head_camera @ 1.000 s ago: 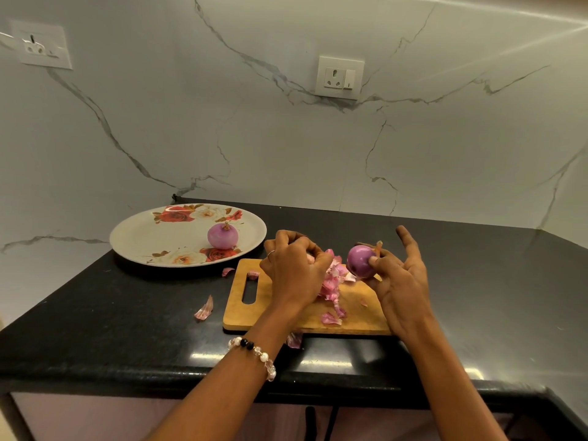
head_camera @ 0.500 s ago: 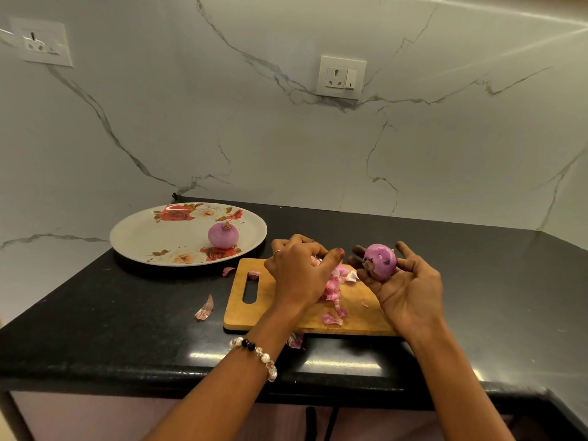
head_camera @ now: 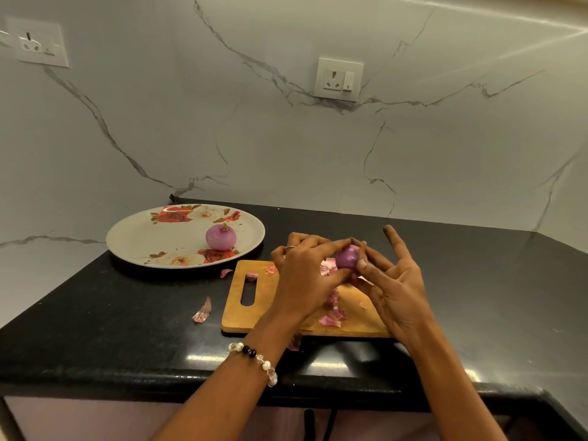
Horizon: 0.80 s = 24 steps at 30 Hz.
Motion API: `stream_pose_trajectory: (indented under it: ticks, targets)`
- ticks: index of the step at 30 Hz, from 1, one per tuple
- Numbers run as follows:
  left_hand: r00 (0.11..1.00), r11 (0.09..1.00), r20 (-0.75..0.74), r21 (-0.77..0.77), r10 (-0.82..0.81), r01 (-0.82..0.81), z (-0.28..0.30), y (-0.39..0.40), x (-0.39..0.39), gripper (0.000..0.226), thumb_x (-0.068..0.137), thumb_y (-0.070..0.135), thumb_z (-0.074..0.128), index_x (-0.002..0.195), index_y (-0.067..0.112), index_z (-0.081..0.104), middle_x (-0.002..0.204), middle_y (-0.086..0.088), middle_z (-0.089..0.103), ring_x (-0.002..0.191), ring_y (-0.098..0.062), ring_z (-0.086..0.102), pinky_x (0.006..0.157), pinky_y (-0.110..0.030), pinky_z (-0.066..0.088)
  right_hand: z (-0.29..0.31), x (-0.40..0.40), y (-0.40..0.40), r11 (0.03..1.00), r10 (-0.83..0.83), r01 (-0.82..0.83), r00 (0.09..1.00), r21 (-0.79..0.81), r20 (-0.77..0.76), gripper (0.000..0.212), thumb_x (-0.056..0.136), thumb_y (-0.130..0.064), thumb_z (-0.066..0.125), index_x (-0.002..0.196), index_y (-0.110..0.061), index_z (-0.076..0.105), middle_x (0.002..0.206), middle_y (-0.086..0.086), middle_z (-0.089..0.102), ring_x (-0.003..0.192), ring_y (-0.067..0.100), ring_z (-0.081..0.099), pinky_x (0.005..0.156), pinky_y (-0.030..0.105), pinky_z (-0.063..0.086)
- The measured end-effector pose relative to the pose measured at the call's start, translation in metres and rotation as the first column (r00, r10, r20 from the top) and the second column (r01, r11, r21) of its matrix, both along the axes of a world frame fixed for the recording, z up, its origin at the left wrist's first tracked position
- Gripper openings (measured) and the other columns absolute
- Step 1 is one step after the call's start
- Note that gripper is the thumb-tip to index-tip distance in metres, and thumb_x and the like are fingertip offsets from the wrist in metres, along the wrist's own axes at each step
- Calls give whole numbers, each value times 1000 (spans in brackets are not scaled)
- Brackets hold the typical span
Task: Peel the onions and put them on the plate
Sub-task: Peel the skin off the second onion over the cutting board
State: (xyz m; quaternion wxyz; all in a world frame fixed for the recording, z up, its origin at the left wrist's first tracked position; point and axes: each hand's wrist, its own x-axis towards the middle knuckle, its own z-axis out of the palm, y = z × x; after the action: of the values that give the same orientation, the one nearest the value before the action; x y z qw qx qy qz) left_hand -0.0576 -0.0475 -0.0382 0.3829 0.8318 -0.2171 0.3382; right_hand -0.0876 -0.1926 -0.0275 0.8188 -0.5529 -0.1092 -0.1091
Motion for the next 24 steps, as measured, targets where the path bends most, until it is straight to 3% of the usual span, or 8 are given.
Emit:
stream_pose_trajectory:
  ticks: [5, 7, 10, 12, 15, 18, 21, 24]
  targets:
    - [993, 986, -98, -158, -69, 53, 2, 2, 1, 45, 84, 39, 67, 127, 38, 55, 114, 8, 66, 106, -12, 49, 91, -48, 40, -2, 3, -4, 999, 32, -29, 996, -35, 78, 105, 58, -13, 83, 150, -23, 33, 122, 10, 70, 111, 33, 67, 82, 39, 60]
    - [992, 978, -74, -188, -104, 89, 0, 2, 2, 46, 84, 40, 64, 127, 44, 48, 110, 10, 67, 101, -11, 51, 87, -52, 44, -3, 4, -4, 995, 13, -2, 995, -103, 100, 104, 53, -23, 95, 144, -24, 43, 123, 10, 69, 112, 33, 67, 83, 37, 59]
    - [992, 974, -54, -204, -113, 100, 1, 0, 0, 43, 81, 46, 59, 123, 47, 49, 103, 16, 65, 99, -10, 52, 85, -51, 47, -6, 5, -6, 986, -33, 54, 991, -159, 129, 103, 49, -36, 98, 139, -24, 50, 124, 10, 68, 112, 31, 67, 88, 41, 59]
    - [992, 967, -47, -232, -115, 102, 2, 0, -1, 39, 80, 48, 61, 119, 41, 59, 104, 19, 63, 101, -8, 53, 86, -51, 47, -8, 7, -7, 965, -61, 101, 984, -241, 170, 91, 58, -29, 94, 138, -23, 51, 124, 8, 68, 113, 28, 67, 91, 42, 58]
    - [994, 963, -60, -261, -90, 71, 1, 2, 2, 29, 80, 44, 70, 106, 32, 70, 103, 19, 65, 103, -9, 55, 86, -51, 47, -11, 8, -7, 912, -82, 167, 969, -375, 232, 76, 67, -7, 82, 136, -20, 51, 121, 3, 67, 112, 18, 66, 86, 30, 58]
    - [990, 958, -90, -276, -111, 82, 2, 4, 1, 29, 79, 39, 73, 104, 25, 72, 101, 9, 70, 95, -10, 60, 83, -43, 52, -13, 10, -6, 884, -64, 184, 958, -430, 279, 71, 70, -2, 81, 132, -19, 52, 120, 0, 64, 110, 12, 65, 81, 23, 57]
    - [985, 949, -84, -291, -149, 119, 5, 5, -2, 32, 78, 32, 75, 106, 15, 72, 97, 1, 71, 86, -9, 64, 75, -21, 55, -16, 13, -6, 863, -71, 214, 949, -458, 308, 69, 67, -14, 82, 131, -18, 54, 122, -2, 63, 111, 15, 65, 84, 27, 58]
    - [984, 944, -87, -305, -157, 123, 5, 5, -3, 28, 79, 27, 74, 103, 13, 72, 94, 1, 71, 81, -7, 64, 69, -12, 52, -20, 15, -7, 807, -102, 297, 922, -511, 375, 60, 70, -20, 83, 125, -25, 59, 124, 2, 62, 109, 19, 66, 86, 31, 58]
